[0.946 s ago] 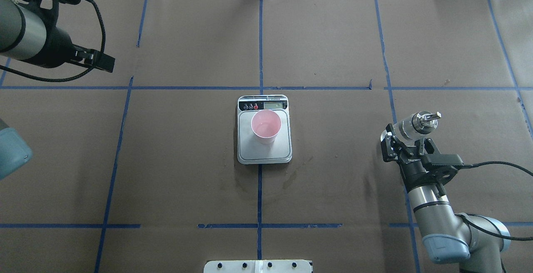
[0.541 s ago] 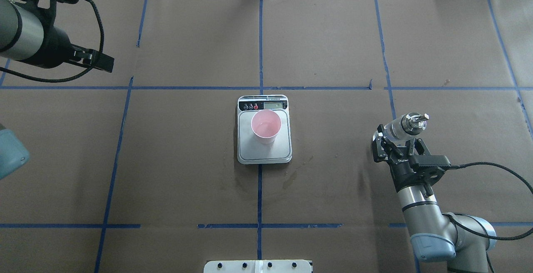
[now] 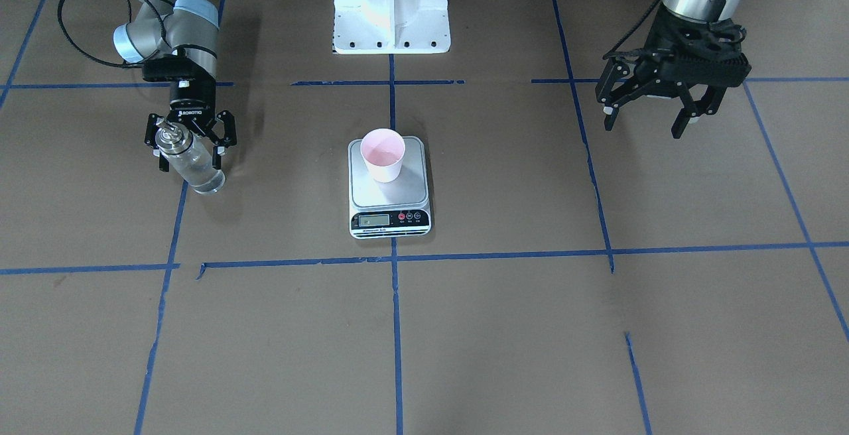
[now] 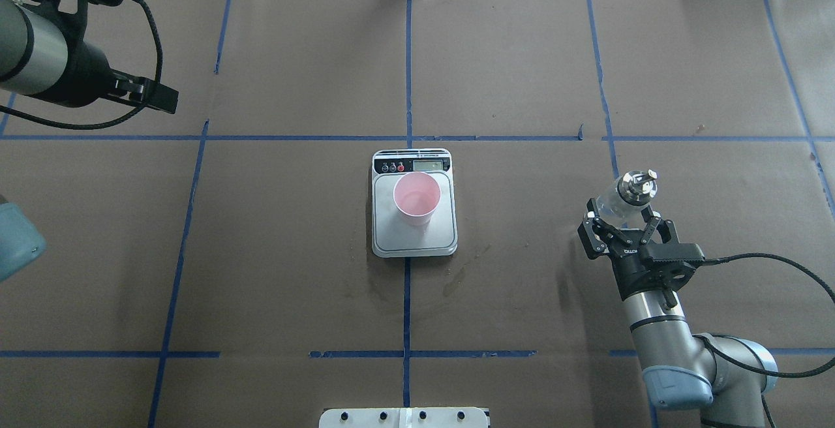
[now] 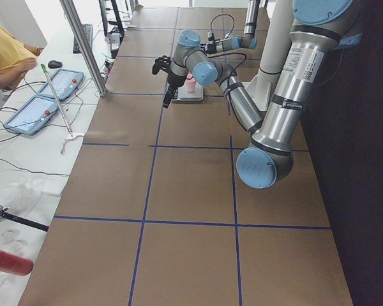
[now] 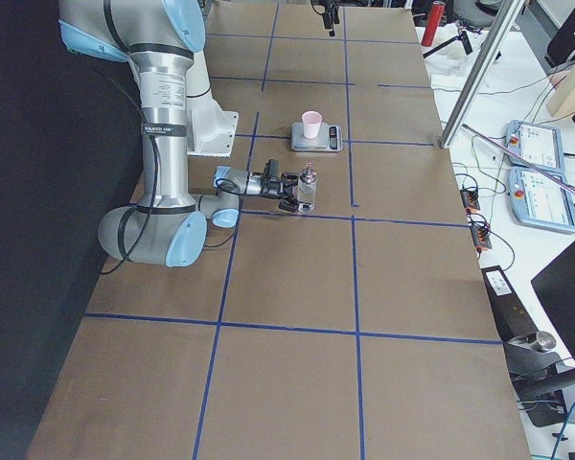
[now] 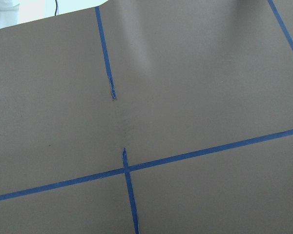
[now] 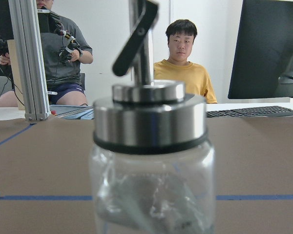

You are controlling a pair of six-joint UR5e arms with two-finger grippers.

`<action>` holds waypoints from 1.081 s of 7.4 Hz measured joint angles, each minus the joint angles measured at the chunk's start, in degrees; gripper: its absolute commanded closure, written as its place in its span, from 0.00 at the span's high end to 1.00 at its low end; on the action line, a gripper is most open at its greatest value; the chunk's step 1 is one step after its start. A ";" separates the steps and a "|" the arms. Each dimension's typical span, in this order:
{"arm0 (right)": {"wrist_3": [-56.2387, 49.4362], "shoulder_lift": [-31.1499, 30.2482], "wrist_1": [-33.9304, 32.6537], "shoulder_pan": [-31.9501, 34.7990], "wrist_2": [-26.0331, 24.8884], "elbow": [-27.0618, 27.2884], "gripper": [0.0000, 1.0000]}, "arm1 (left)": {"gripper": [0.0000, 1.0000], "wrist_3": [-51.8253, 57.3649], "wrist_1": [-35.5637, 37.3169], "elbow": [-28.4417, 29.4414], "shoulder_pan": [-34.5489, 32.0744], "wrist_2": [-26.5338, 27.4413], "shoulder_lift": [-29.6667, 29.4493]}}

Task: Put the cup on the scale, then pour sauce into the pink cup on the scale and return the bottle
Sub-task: 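Lower the glass bottle to the table and open the right gripper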

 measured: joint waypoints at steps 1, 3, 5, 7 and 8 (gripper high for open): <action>-0.17 -0.01 0.01 -0.85 -0.94 -0.24 1.00 | 1.00 -0.33 0.00 -0.03 0.00 0.00 0.00; -0.26 -0.46 0.17 -4.14 -4.27 -0.54 1.00 | 1.00 -1.04 0.00 -0.06 0.00 0.00 -0.05; -0.19 -1.75 0.57 -7.73 -7.56 -0.67 1.00 | 1.00 -1.21 0.00 -0.09 0.00 -0.02 -0.14; 0.27 -4.23 3.73 -11.89 -9.81 -0.67 1.00 | 1.00 -1.24 0.00 -0.20 0.00 -0.08 -0.09; 0.15 -7.80 9.12 -13.32 -8.81 -0.64 1.00 | 1.00 -1.10 0.00 -0.17 0.00 -0.11 -0.01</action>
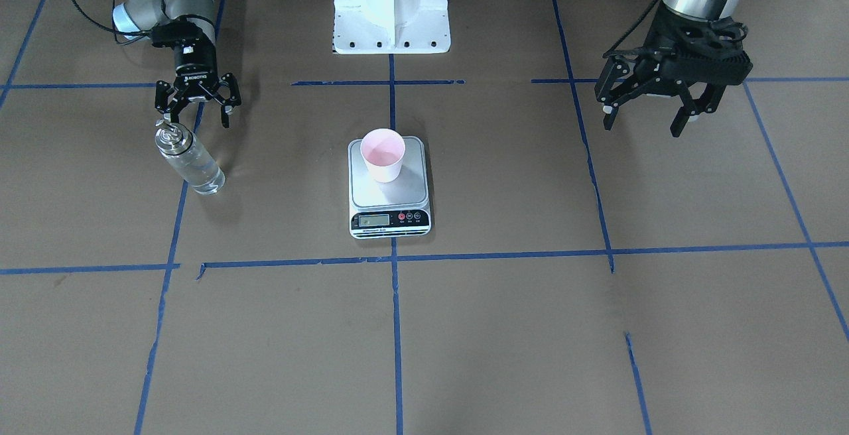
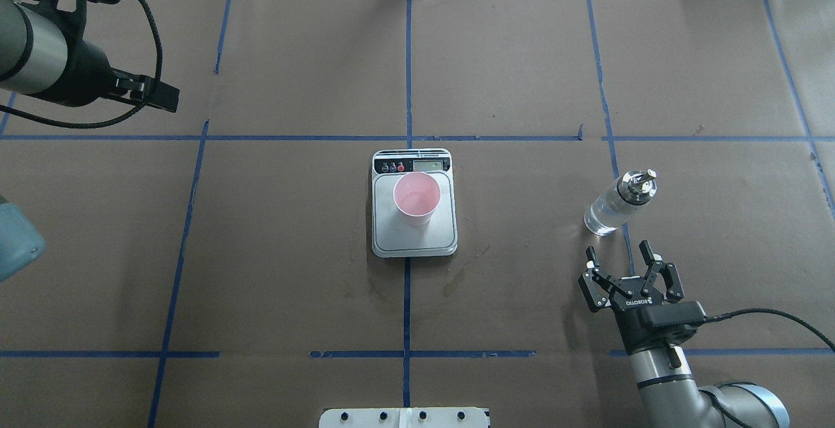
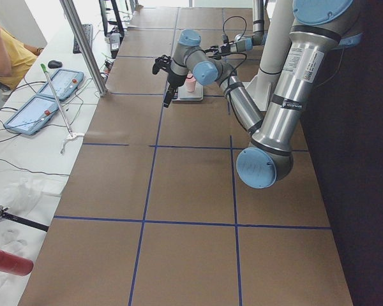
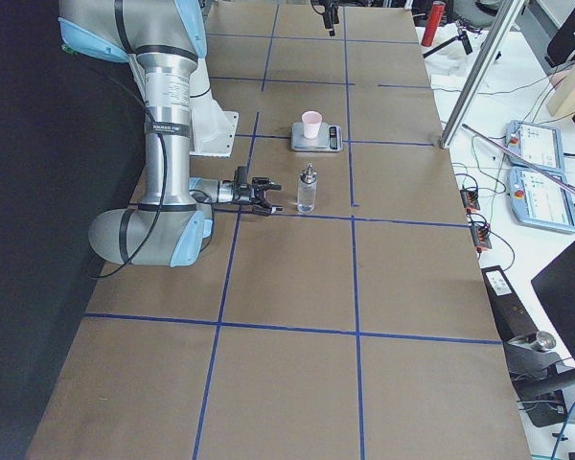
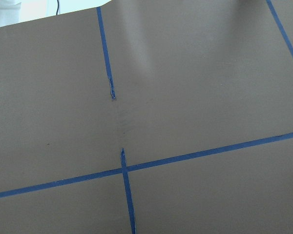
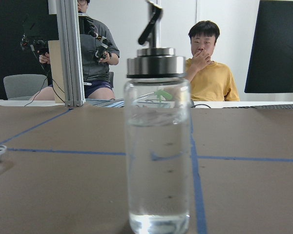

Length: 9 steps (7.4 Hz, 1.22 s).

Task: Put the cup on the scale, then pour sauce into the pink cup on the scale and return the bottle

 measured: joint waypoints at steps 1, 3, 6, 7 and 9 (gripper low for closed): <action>-0.66 -5.72 7.25 -0.71 2.64 0.04 1.00 | 1.00 0.21 0.00 0.04 0.00 -0.06 0.05; -4.99 -14.98 23.24 -0.70 7.26 -0.81 1.00 | 1.00 0.54 0.00 0.18 0.00 -0.28 0.12; -12.59 -17.45 31.51 12.91 24.58 -3.49 1.00 | 1.00 3.92 -0.51 -0.04 -0.44 -0.52 2.88; -15.94 -16.39 31.03 21.73 34.11 -3.64 1.00 | 1.00 5.64 -0.96 0.07 -1.48 -1.81 4.05; -20.89 -9.97 22.05 44.07 60.29 -3.41 1.00 | 1.00 13.11 -4.81 2.04 -7.23 -8.12 7.85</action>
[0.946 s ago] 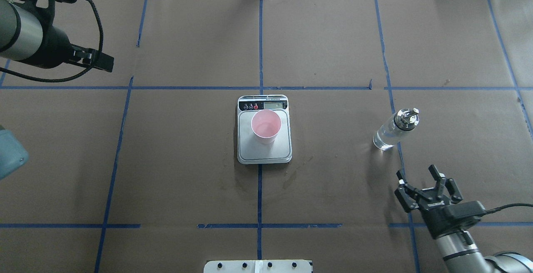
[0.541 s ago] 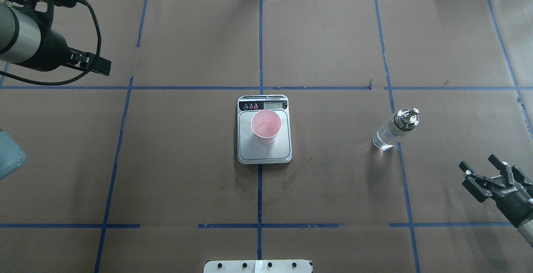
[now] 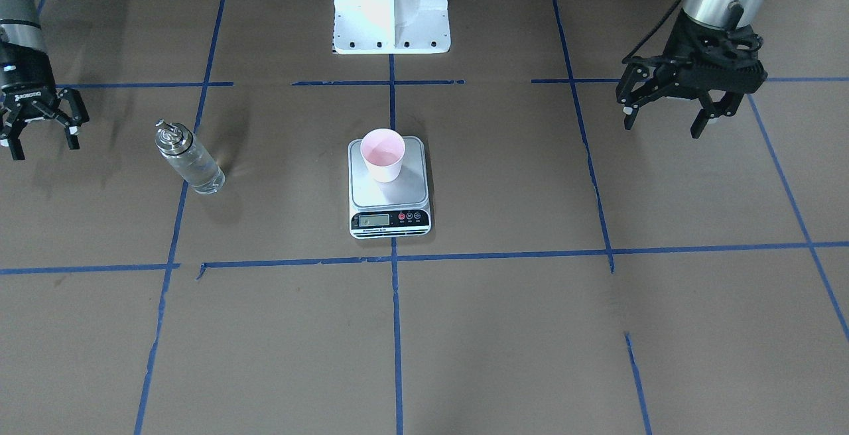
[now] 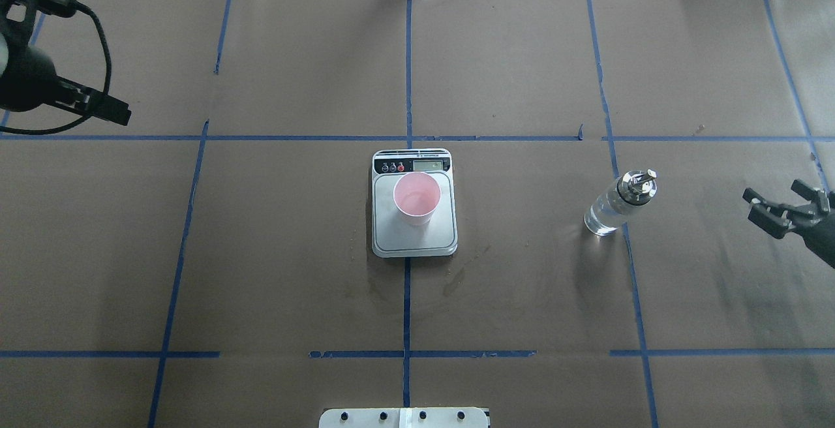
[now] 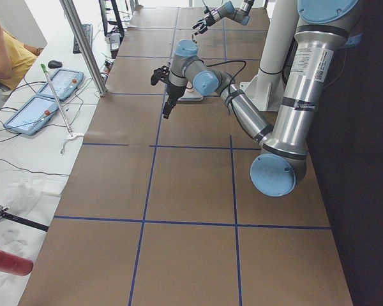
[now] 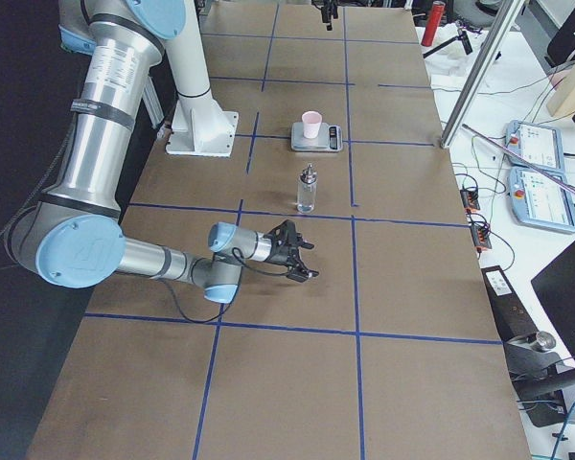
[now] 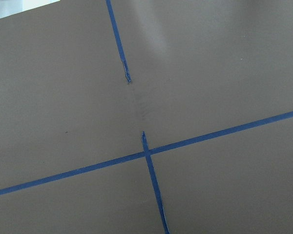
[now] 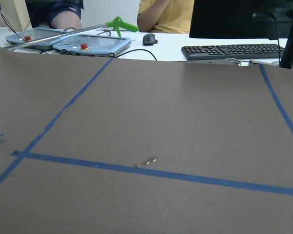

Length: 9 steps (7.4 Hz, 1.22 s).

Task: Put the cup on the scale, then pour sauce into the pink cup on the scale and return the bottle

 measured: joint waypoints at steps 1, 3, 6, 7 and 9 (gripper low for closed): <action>-3.16 4.42 -7.15 11.39 14.02 0.17 1.00 | 1.00 5.43 -2.85 2.49 -4.08 -2.87 1.97; -9.62 10.90 -22.57 29.51 40.09 0.40 1.00 | 1.00 18.85 -6.61 10.13 -14.24 -10.42 3.71; -27.29 13.60 -46.73 44.77 63.83 2.03 1.00 | 1.00 27.82 -7.36 19.64 -24.08 -16.48 3.42; -32.90 13.68 -54.17 46.41 66.09 3.98 1.00 | 1.00 30.08 -7.28 22.95 -27.45 -18.82 3.48; -44.89 13.95 -70.51 48.86 66.97 8.15 1.00 | 1.00 38.59 -6.73 31.26 -32.36 -22.44 3.33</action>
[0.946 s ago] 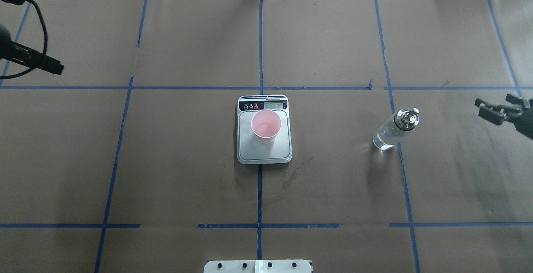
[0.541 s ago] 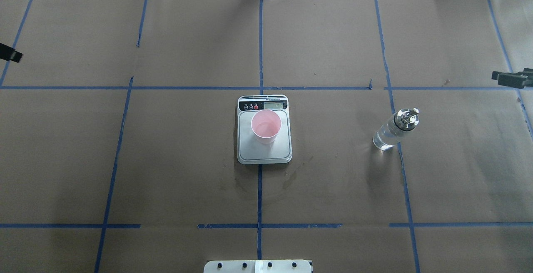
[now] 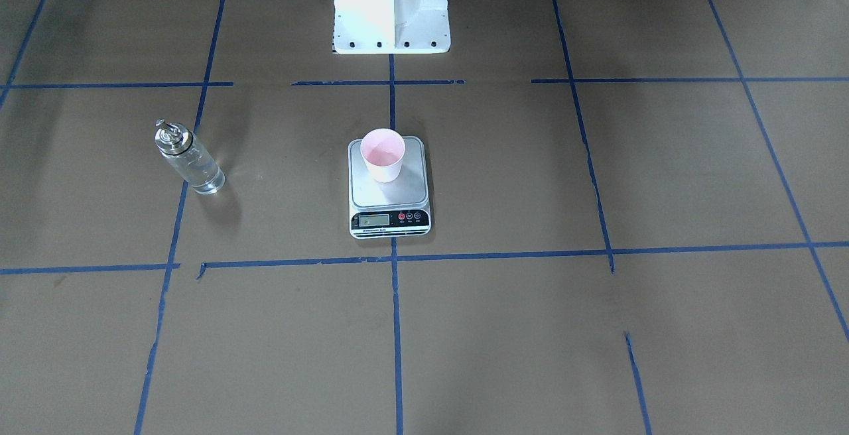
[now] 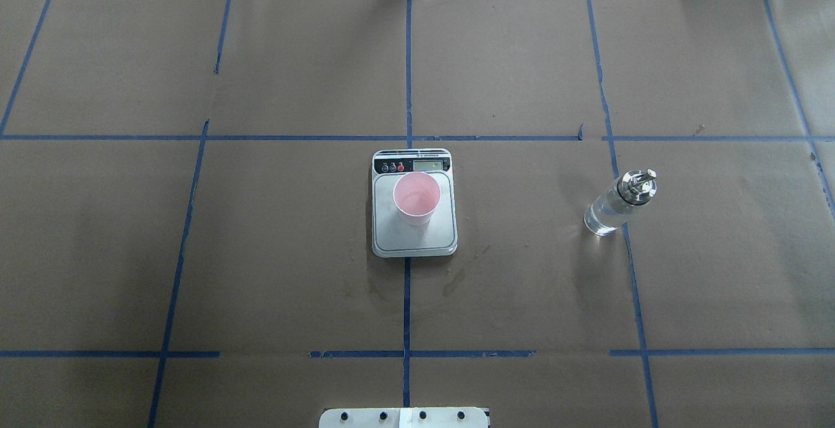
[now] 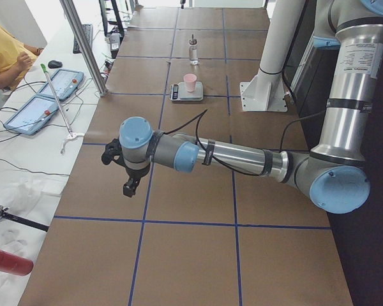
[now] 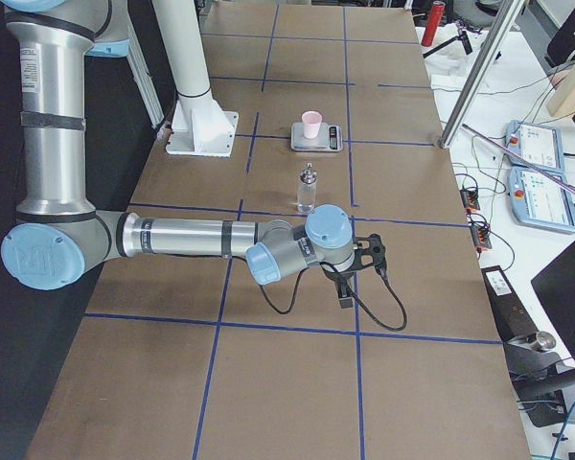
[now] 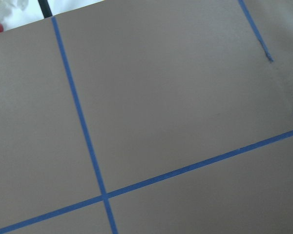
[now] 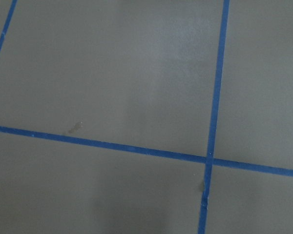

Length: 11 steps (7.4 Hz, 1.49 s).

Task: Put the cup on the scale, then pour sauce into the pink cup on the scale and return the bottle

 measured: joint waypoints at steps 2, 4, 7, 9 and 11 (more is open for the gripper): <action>-9.03 -0.27 -13.03 1.89 -1.45 3.40 1.00 | 1.00 0.58 2.38 3.70 -1.79 1.61 0.18; -10.78 -2.31 -17.97 2.13 -2.85 5.61 1.00 | 1.00 -0.43 5.80 2.11 -3.39 2.62 3.22; -9.79 -6.55 -18.35 1.99 -3.93 8.63 1.00 | 1.00 -0.42 5.19 -4.20 -3.57 2.78 8.23; -8.76 -6.85 -18.27 1.60 -4.85 8.82 1.00 | 1.00 -0.58 5.03 -6.28 -3.64 2.80 8.23; -8.73 -6.78 -18.22 1.13 -4.91 8.86 1.00 | 1.00 -0.71 5.01 -7.37 -3.70 3.01 9.52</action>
